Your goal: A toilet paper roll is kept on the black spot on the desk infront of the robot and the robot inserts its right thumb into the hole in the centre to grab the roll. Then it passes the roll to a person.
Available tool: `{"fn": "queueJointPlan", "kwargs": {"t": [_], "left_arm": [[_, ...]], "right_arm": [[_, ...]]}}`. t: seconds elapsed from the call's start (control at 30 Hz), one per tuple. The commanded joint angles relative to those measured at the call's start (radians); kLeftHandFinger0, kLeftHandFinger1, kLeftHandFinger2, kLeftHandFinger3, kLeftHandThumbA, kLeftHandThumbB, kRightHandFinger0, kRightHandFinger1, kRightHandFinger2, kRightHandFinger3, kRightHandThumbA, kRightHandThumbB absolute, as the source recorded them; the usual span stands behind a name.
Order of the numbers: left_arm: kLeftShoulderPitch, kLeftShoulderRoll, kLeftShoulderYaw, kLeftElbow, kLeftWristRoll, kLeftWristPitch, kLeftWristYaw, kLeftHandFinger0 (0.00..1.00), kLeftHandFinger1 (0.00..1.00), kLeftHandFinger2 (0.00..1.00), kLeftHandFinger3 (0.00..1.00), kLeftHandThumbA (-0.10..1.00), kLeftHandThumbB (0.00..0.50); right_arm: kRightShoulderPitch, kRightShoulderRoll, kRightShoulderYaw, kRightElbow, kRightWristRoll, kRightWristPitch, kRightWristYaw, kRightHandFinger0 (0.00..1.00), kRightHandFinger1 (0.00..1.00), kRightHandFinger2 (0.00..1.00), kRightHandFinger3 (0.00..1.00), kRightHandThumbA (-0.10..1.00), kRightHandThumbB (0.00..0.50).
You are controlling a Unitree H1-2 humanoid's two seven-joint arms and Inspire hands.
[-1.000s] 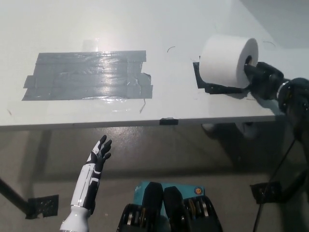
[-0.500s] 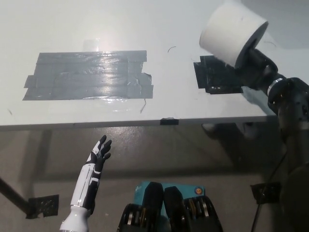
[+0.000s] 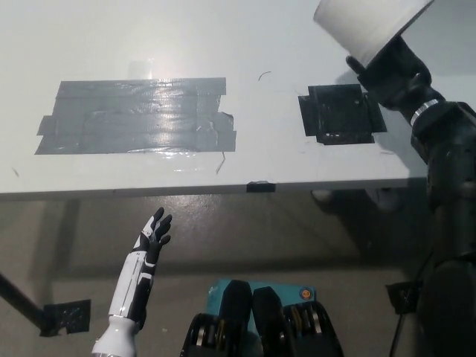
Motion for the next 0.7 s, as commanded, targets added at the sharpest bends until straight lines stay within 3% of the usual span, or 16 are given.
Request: {"fn": "queueJointPlan", "kwargs": {"t": [0.0, 0.4, 0.67], "left_arm": [[-0.035, 0.011, -0.004, -0.027, 0.03, -0.016, 0.011, 1.0, 1.0, 1.0, 1.0, 1.0, 0.149], [-0.034, 0.011, -0.003, -0.027, 0.025, -0.015, 0.009, 1.0, 1.0, 1.0, 1.0, 1.0, 0.14], [-0.037, 0.012, -0.006, -0.028, 0.034, -0.016, 0.01, 1.0, 1.0, 1.0, 1.0, 1.0, 0.137]], "right_arm": [[-0.05, -0.01, 0.072, -0.114, 0.259, 0.021, -0.009, 0.0, 0.44, 0.77, 1.0, -0.1, 0.082], [-0.028, -0.033, 0.185, -0.171, 0.383, 0.021, -0.075, 0.0, 0.47, 0.82, 1.0, -0.1, 0.094], [-0.062, -0.048, 0.247, -0.165, 0.388, 0.021, -0.118, 0.0, 0.45, 0.81, 1.0, -0.1, 0.165]]}}
